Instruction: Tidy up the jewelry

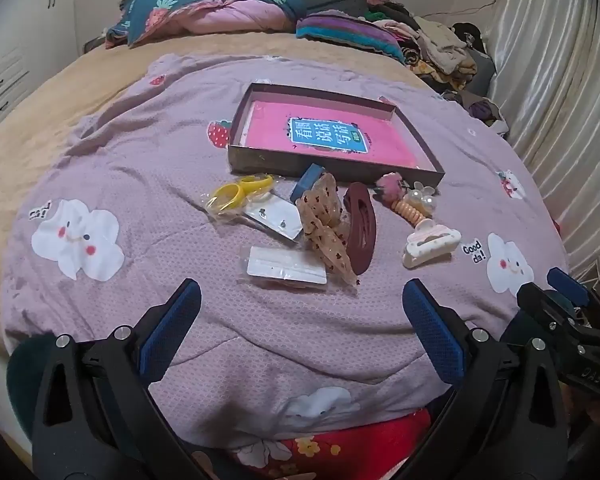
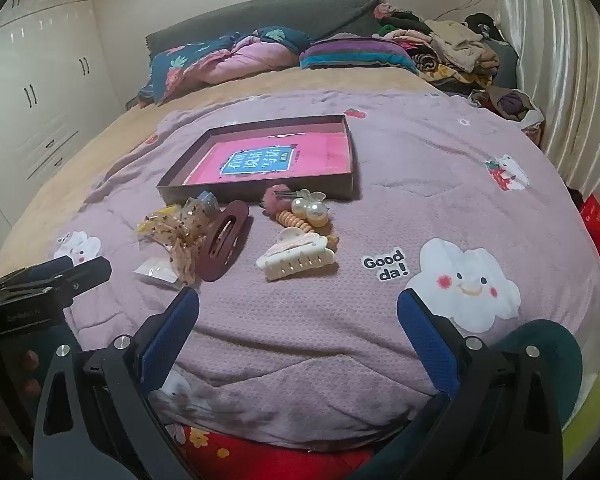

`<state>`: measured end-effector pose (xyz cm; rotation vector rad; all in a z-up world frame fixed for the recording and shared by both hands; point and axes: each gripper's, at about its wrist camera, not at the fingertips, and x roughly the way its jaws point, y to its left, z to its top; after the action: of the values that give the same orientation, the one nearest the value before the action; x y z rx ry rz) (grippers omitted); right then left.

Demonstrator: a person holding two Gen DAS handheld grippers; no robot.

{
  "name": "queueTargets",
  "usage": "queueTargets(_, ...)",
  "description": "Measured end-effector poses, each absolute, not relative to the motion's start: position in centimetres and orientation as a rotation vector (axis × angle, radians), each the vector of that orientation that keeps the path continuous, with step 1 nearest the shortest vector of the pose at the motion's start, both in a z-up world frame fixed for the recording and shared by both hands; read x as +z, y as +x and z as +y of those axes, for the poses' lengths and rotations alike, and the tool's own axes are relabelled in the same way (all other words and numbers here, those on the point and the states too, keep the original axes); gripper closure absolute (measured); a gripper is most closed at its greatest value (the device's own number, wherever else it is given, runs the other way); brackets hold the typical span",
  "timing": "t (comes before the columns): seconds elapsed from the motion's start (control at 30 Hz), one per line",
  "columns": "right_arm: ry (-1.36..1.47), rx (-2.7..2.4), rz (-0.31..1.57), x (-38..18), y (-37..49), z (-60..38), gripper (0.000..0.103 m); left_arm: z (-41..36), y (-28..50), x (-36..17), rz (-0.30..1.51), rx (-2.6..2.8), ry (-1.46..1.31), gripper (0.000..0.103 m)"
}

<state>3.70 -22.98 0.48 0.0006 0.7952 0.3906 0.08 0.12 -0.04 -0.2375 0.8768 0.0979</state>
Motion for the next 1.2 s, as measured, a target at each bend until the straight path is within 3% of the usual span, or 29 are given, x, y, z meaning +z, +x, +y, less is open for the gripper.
queueTargets(1.2,0.009,0.416,0.786,1.0,3.3,-22.5,0.004,0.3,-0.4,0.6,0.850,0.098,-0.222,0.008)
